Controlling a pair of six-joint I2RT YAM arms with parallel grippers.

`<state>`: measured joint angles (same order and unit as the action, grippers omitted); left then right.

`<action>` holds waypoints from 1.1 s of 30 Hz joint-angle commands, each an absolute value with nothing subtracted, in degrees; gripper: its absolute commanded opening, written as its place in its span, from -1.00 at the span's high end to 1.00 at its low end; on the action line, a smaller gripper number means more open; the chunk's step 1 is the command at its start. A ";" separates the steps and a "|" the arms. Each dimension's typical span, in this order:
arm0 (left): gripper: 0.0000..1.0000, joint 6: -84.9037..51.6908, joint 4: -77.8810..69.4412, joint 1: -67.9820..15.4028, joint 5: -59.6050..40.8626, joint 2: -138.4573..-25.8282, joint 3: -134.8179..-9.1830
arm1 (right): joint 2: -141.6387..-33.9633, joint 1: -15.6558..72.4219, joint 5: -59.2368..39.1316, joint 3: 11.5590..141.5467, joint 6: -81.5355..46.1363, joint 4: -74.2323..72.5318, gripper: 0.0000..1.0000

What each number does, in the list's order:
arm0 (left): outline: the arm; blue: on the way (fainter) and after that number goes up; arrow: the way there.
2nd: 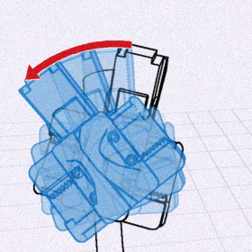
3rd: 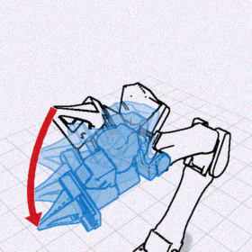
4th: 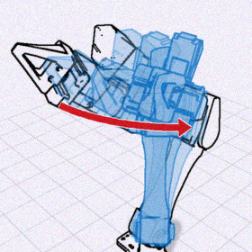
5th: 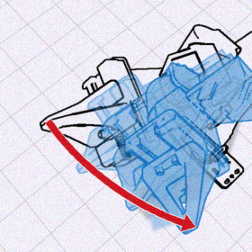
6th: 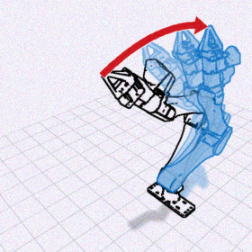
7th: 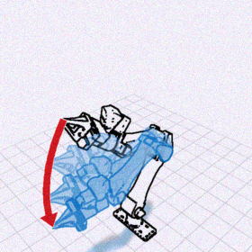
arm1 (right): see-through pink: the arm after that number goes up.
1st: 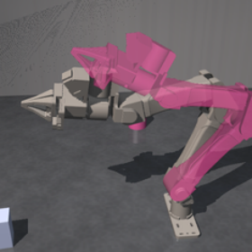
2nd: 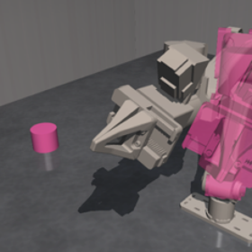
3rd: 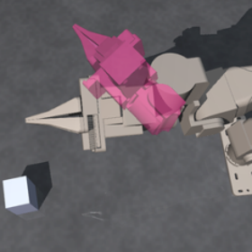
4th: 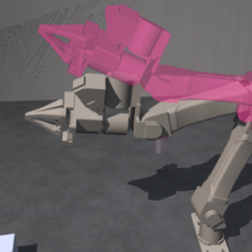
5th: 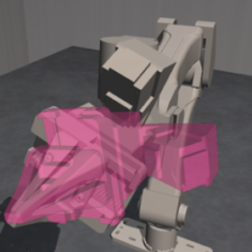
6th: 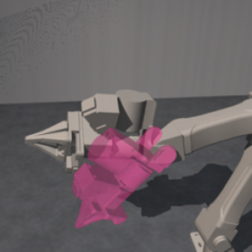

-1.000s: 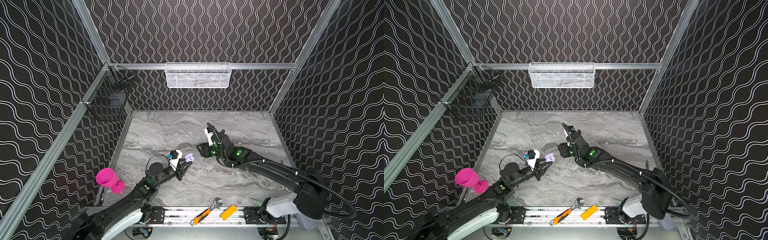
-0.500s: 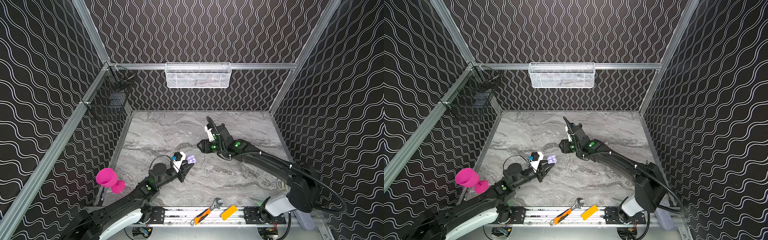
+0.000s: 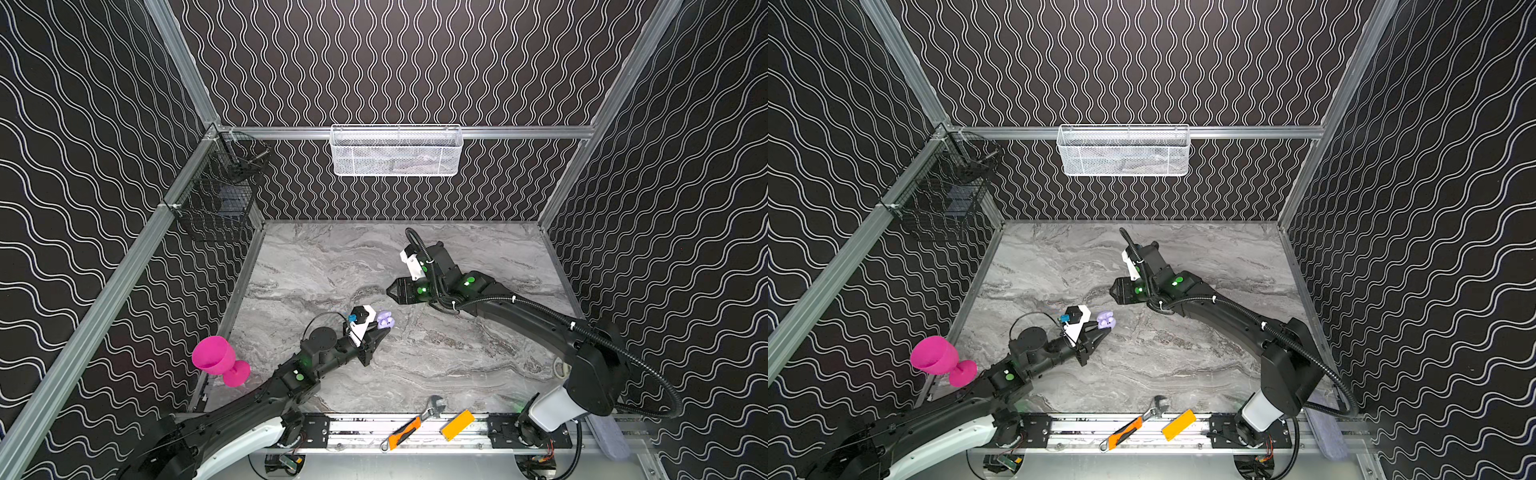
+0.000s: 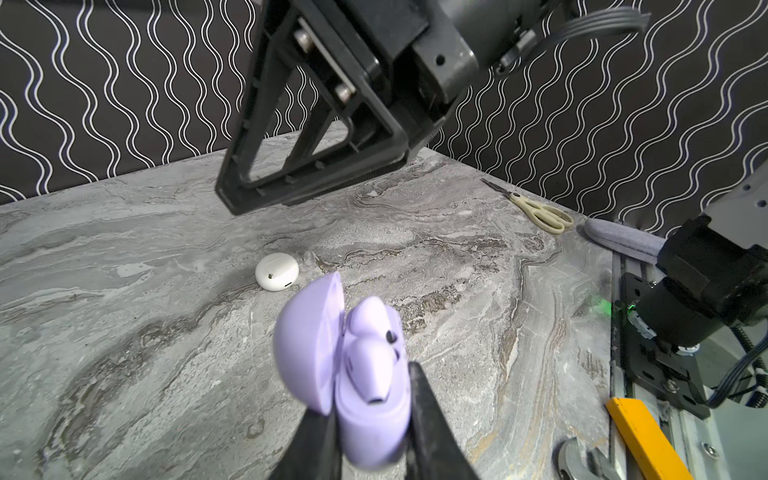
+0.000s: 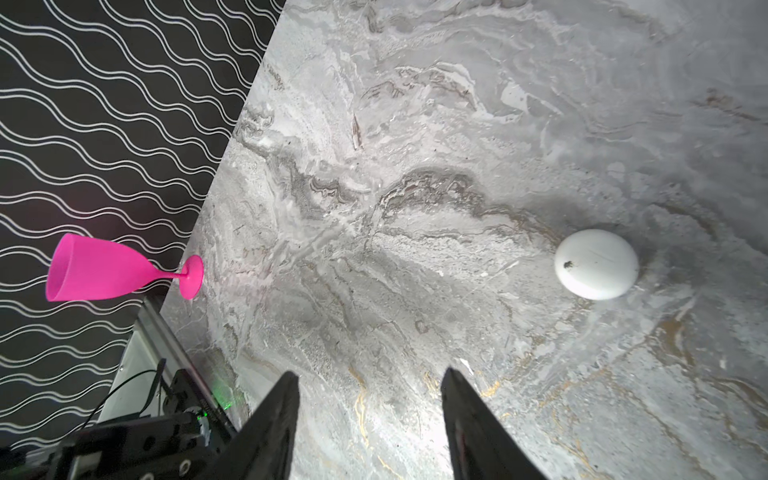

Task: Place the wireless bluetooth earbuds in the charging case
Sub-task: 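Raise the right gripper away from the case while the left gripper holds it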

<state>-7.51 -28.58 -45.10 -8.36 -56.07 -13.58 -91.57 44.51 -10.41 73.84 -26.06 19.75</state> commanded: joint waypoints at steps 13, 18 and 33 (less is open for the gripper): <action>0.89 -4.95 -28.30 -47.78 -5.20 -56.60 -14.87 | -95.95 44.47 -17.14 77.86 -25.32 21.97 -0.15; 0.89 -4.23 -27.69 -48.94 -3.90 -56.69 -15.26 | -96.90 44.47 -17.82 78.48 -25.20 22.34 -0.15; 0.90 -2.86 -26.90 -51.30 -1.41 -57.61 -16.00 | -99.96 45.70 -20.74 79.93 -24.10 23.63 -0.15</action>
<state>-4.12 -25.80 -51.03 -1.98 -57.39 -15.42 -99.59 45.43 -19.79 79.13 -24.82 23.03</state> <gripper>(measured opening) 0.230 0.574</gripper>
